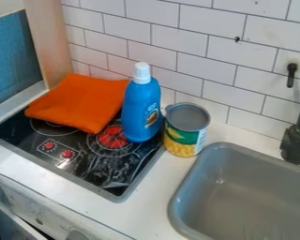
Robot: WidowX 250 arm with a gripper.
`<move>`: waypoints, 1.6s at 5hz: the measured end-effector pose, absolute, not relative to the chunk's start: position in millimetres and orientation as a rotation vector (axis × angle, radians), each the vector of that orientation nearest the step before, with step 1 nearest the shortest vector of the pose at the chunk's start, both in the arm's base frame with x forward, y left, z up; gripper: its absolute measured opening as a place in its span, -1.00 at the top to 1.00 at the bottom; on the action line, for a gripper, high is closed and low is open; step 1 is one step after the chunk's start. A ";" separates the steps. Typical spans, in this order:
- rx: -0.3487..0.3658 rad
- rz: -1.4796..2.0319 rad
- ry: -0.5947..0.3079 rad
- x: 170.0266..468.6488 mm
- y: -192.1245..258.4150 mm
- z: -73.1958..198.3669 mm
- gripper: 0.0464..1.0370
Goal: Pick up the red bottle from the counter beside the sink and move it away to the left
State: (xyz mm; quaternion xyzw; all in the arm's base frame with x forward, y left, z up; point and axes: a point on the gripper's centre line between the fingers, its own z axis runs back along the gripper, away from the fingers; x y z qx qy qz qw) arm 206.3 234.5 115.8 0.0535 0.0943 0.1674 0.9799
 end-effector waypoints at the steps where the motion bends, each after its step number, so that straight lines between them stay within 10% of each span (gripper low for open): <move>1: 0.097 0.349 0.199 203.2 246.1 115.6 0.29; 3: 0.096 0.333 0.189 203.9 252.2 120.9 -0.88; 8: 0.101 0.046 -0.062 213.1 136.2 171.2 -0.93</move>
